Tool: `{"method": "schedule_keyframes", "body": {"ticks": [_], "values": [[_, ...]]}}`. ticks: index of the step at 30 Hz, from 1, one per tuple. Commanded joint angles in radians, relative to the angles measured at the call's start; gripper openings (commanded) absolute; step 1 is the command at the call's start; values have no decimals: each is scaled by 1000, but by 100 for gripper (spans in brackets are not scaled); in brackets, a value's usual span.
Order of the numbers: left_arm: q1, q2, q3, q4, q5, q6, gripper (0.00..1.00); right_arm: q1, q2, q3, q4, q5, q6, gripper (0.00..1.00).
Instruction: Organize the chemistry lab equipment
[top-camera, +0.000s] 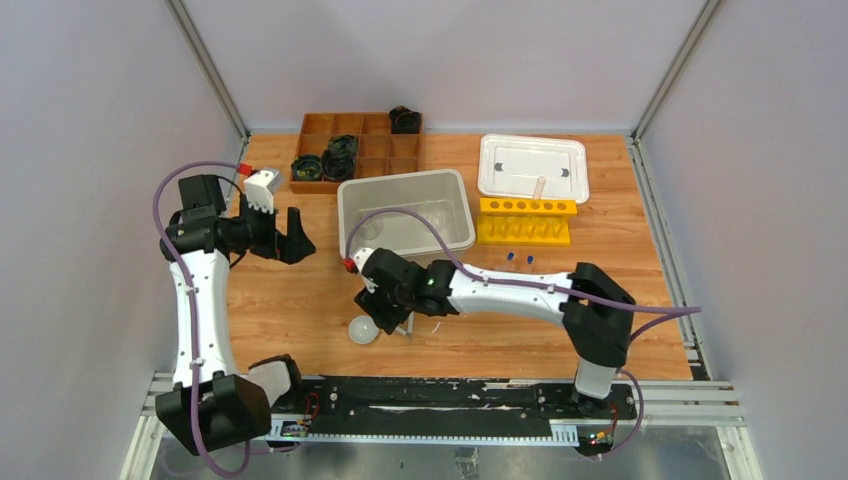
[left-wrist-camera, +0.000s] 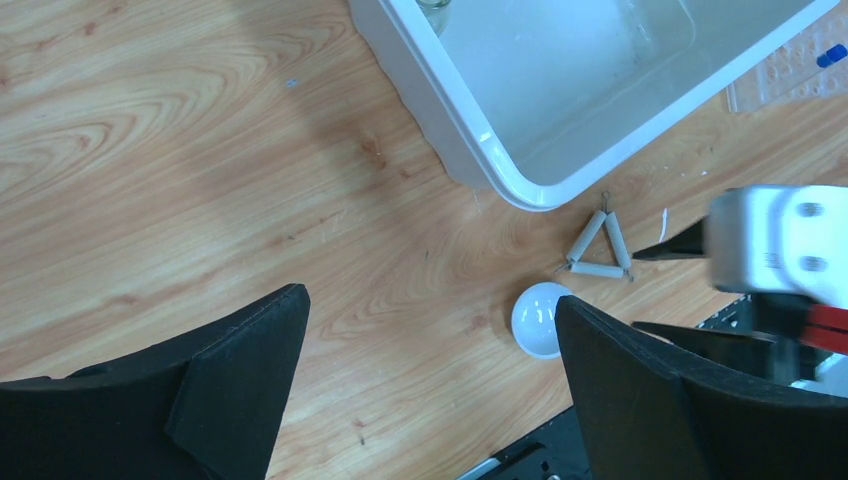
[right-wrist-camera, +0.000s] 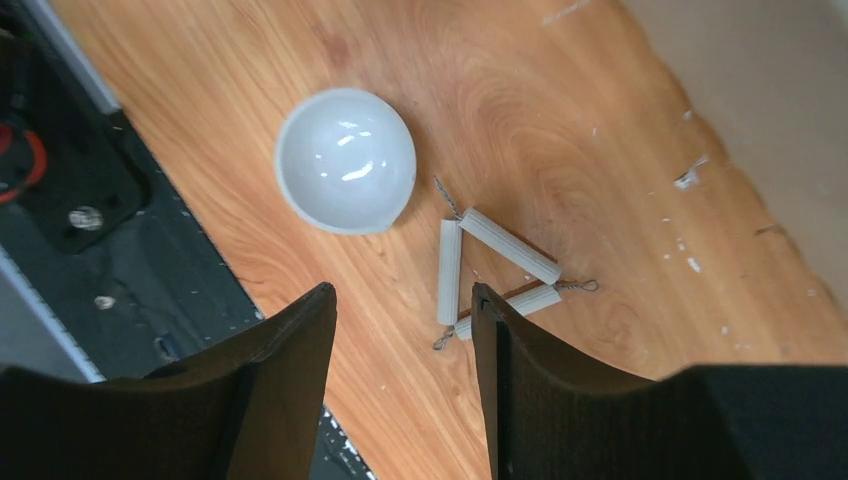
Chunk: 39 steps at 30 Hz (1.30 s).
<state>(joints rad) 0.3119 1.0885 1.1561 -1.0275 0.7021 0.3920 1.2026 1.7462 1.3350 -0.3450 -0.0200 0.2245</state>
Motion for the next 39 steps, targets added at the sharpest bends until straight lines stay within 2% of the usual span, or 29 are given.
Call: {"method": "schedule_keyframes", "body": {"ticks": [1, 6, 19, 31, 35, 36, 38, 39], "values": [[-2, -29, 29, 5, -7, -20, 100, 5, 47, -11, 98, -29, 20, 57], [-1, -46, 30, 4, -12, -24, 100, 12, 118, 4, 154, -41, 19, 57], [-1, -50, 28, 4, -22, -19, 100, 23, 251, 61, 163, -14, -6, 53], [-1, -51, 25, 3, -23, -16, 100, 59, 285, 87, 158, -44, -16, 29], [-1, -50, 25, 4, -26, -16, 100, 61, 282, 93, 151, -57, -20, 25], [-2, -50, 25, 4, -25, -15, 100, 61, 282, 97, 149, -60, -20, 20], [-1, -48, 27, 4, -25, -15, 100, 61, 281, 107, 142, -68, -18, 3], [-2, -47, 29, 5, -26, -16, 100, 61, 279, 114, 136, -71, -17, 0]]}}
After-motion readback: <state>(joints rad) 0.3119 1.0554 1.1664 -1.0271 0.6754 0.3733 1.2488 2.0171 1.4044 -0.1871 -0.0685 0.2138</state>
